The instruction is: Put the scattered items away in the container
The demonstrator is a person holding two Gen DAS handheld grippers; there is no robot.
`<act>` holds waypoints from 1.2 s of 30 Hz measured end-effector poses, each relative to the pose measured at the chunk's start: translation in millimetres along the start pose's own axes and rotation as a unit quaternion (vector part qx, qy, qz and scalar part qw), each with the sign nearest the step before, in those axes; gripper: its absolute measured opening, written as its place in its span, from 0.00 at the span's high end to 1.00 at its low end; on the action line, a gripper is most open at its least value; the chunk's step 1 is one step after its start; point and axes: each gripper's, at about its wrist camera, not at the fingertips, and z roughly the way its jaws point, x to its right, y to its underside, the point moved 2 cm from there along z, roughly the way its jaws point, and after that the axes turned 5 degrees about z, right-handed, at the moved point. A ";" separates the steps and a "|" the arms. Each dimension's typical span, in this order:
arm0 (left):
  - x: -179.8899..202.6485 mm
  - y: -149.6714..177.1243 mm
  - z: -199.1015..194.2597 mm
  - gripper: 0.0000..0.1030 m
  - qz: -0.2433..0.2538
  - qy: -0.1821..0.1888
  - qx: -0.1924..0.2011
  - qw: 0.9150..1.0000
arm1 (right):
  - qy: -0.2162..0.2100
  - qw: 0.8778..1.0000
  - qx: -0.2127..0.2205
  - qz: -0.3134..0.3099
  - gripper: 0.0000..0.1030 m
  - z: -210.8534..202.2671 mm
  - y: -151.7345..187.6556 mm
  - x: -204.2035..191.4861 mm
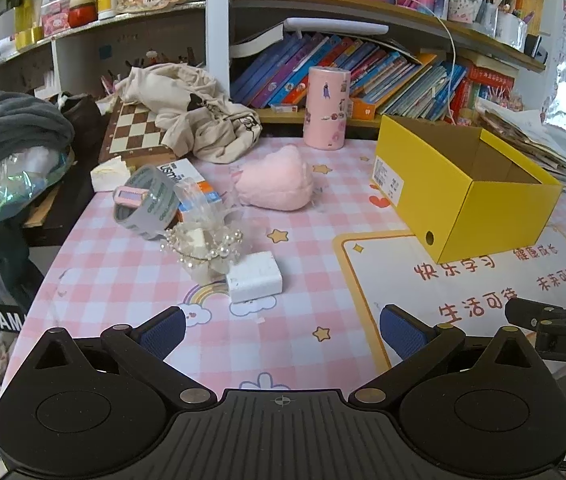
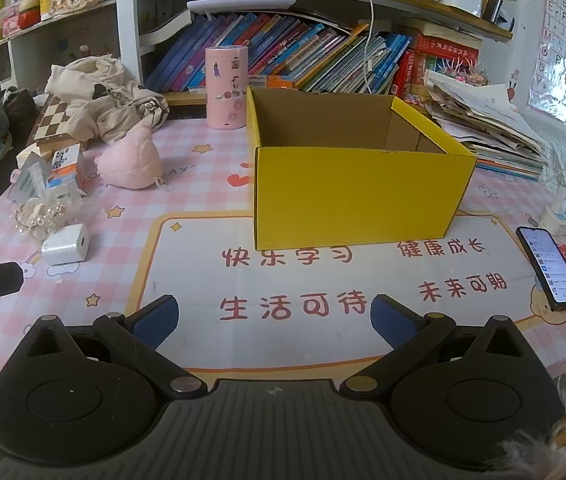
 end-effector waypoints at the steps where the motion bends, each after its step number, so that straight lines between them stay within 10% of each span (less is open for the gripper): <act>1: -0.3 0.2 -0.9 0.00 0.000 0.001 0.001 1.000 | 0.000 1.000 0.000 0.000 0.00 0.0 0.1 -0.2; 36: -4.7 1.7 3.0 0.00 -0.011 0.009 -0.014 1.000 | 0.002 1.000 -0.005 0.000 0.00 3.1 1.7 -5.4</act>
